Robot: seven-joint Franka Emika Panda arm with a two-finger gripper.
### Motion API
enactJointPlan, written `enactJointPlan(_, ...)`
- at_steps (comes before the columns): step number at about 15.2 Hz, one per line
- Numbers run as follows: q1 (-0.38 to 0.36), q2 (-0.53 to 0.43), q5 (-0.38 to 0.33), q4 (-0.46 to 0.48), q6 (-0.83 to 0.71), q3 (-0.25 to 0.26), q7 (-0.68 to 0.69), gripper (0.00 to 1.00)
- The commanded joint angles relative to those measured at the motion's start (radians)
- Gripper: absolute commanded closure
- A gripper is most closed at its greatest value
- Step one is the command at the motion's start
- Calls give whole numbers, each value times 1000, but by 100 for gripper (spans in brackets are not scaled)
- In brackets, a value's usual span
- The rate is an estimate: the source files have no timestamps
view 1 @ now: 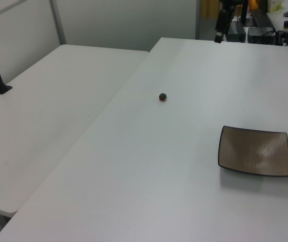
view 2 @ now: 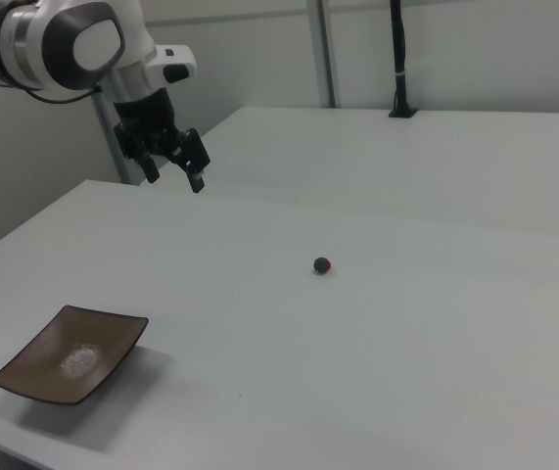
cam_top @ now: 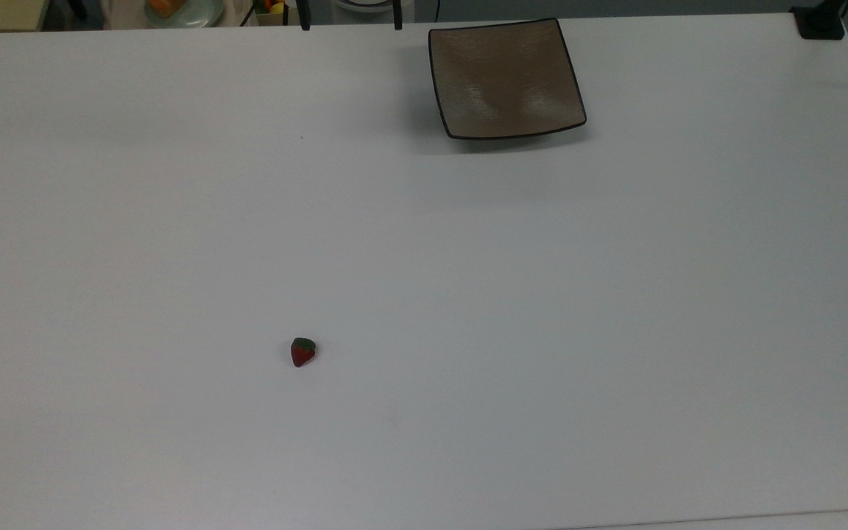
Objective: Strawberries on a ceramic plate
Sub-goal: 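Move the open gripper over the red strawberry and descend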
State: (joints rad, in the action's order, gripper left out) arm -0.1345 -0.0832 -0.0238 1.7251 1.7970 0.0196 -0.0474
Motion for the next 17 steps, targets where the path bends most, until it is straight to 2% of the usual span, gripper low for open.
enactJointPlan(1, -16, 13, 10, -24, -51, 14, 14, 0)
enactJointPlan(13, -11, 23, 1, -25, -61, 16, 30, 0)
enactJointPlan(16, -8, 71, -1, -35, -53, 16, 86, 0)
enactJointPlan(17, -7, 94, -1, -65, -53, 16, 90, 0)
